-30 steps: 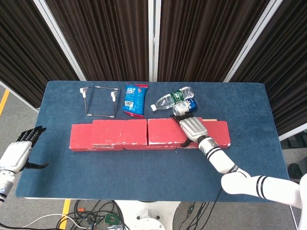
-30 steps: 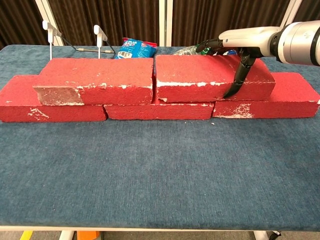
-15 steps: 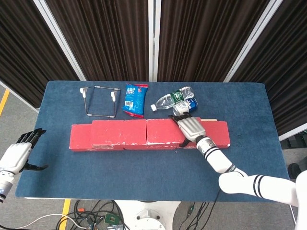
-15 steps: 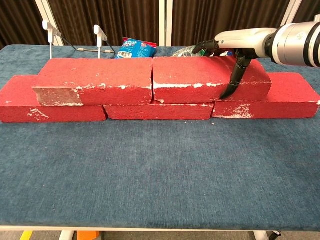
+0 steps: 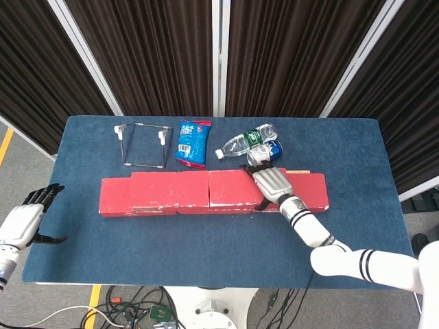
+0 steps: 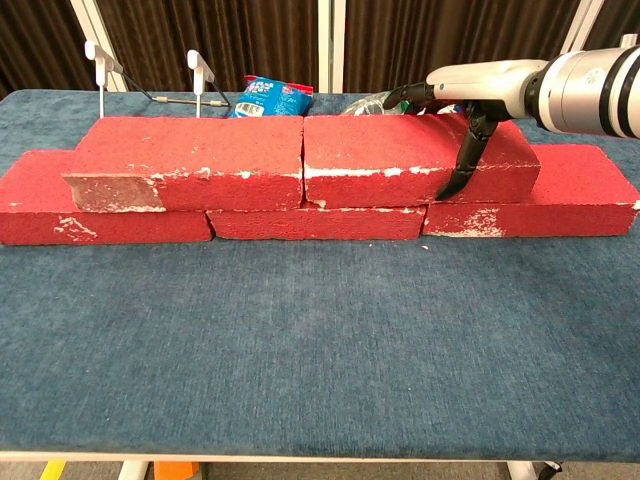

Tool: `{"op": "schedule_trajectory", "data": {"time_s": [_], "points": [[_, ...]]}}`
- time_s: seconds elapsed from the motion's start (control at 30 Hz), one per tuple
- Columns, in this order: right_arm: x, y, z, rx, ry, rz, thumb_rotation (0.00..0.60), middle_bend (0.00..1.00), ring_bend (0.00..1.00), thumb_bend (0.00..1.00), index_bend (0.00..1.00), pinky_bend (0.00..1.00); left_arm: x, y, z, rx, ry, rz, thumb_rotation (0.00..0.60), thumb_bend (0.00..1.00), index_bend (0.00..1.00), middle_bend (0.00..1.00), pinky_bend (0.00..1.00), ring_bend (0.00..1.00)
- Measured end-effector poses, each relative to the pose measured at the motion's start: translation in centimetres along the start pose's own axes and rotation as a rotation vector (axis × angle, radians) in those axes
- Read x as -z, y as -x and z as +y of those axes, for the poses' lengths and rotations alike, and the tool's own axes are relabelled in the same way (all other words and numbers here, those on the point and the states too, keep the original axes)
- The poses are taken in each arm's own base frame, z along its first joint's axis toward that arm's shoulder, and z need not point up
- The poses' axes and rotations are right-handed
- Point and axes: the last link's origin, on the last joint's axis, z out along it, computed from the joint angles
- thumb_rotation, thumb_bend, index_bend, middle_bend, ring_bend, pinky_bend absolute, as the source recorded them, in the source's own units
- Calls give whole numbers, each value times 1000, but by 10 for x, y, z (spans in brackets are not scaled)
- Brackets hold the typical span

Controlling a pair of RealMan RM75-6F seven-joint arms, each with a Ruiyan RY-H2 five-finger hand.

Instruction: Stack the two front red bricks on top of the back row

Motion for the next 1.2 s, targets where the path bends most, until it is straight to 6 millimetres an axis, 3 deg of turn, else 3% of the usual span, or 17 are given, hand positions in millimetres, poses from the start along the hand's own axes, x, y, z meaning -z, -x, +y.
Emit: {"op": "schedule_trajectory", "data": {"time_s": [0.17,0.3,0.83,1.03,1.2], "points": [[0,0,0,-7,1,-13,600,94,23,0,0,0,0,0,-1,3,-1,0,600,0,40,0,0,0],[1,-1,0,-13,-1,-14,600,5,0,0,0,0,0,0,-1,7,-1,-1,600,0,40,0,0,0],[14,-14,5,-37,0,15,600,0,0,0,0,0,0,-2,1,10,6,8,600,0,40,0,0,0],[36,-33,15,-37,7,60,600,0,0,0,0,0,1,-4,5,0,15,30,600,0,40,0,0,0],[68,-53,35,-5,38,168,600,0,0,0,0,0,2,-6,8,-16,19,55,600,0,40,0,0,0]]}}
